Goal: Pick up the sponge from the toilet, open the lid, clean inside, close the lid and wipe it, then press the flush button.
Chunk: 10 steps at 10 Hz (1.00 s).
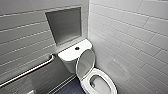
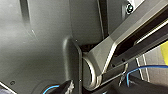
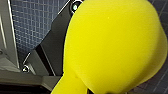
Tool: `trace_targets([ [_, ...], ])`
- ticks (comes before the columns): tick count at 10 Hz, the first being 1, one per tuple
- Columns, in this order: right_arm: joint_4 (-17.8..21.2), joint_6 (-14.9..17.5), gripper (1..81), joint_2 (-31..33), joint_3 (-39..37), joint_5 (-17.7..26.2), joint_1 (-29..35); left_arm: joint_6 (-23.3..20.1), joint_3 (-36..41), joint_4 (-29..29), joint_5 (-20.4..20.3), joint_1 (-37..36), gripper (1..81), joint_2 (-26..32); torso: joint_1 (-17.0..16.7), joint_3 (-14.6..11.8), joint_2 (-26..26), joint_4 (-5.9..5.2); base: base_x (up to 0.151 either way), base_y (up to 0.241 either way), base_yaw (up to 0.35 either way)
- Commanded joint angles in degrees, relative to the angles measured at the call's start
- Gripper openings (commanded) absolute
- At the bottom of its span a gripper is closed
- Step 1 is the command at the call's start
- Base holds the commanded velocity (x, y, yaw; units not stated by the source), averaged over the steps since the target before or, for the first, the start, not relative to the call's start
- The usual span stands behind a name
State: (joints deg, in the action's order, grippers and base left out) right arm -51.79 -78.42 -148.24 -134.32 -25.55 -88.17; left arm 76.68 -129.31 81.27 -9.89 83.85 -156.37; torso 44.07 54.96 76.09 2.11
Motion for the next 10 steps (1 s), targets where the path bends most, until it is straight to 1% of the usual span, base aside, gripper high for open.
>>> trace_targets([
  [1, -2.6, 0.1, 1.0, -0.8, -3.3, 1.9, -1.1, 2.9, -8.3, -0.1, 0.8, 0.0, 81.1, -3.2, 0.0, 0.0, 0.1, 0.00, 0.000, 0.000, 0.000],
  [2, -4.0, 0.1, 1.0, -2.8, -6.5, 2.0, -1.6, 4.7, -11.1, -0.2, 0.9, -0.5, 81.1, -4.6, -0.2, -0.2, -0.3, 0.00, 0.000, 0.000, 0.000],
  [3, -5.3, -0.7, 1.0, -5.2, -10.4, 2.0, -2.5, 5.5, -14.5, -0.2, 0.8, -0.7, 81.1, -5.8, -0.2, -0.2, -0.2, 0.00, 0.000, 0.000, 0.000],
  [5, -5.4, -0.9, 1.0, -8.9, -16.2, 1.9, -4.1, 5.6, -18.4, -0.1, 0.8, -2.1, 81.1, -7.2, -0.3, -0.3, -0.2, 0.00, 0.000, 0.000, 0.000],
  [6, -4.8, -0.9, 1.0, -11.0, -19.5, 2.6, -4.9, 5.6, -18.2, -0.1, 0.7, -3.0, 81.1, -7.1, -0.3, -0.3, -0.2, 0.00, 0.000, 0.000, 0.000],
  [7, -4.6, -1.1, 1.0, -12.7, -21.8, 3.8, -5.8, 5.7, -17.9, -0.1, -1.0, -3.9, 81.1, -6.8, -0.3, -0.3, -0.2, 0.00, 0.000, 0.000, 0.000],
  [8, -4.6, -1.2, 1.0, -15.0, -24.1, 6.1, -5.9, 6.1, -18.2, -0.2, -4.9, -5.0, 81.1, -6.0, -0.3, -0.3, -0.2, 0.00, 0.000, 0.000, 0.000],
  [9, -4.5, -0.5, 1.0, -16.6, -25.5, 8.7, -6.0, 7.8, -18.2, -0.4, -7.2, -6.4, 81.1, -5.1, -0.3, -0.3, -0.2, 0.00, 0.000, 0.000, 0.000],
  [10, -3.9, 0.7, 1.0, -17.4, -25.7, 9.3, -5.9, 9.4, -17.9, -0.3, -8.1, -7.8, 81.1, -4.3, -0.3, -0.3, -0.2, 0.00, 0.000, 0.000, 0.000],
])
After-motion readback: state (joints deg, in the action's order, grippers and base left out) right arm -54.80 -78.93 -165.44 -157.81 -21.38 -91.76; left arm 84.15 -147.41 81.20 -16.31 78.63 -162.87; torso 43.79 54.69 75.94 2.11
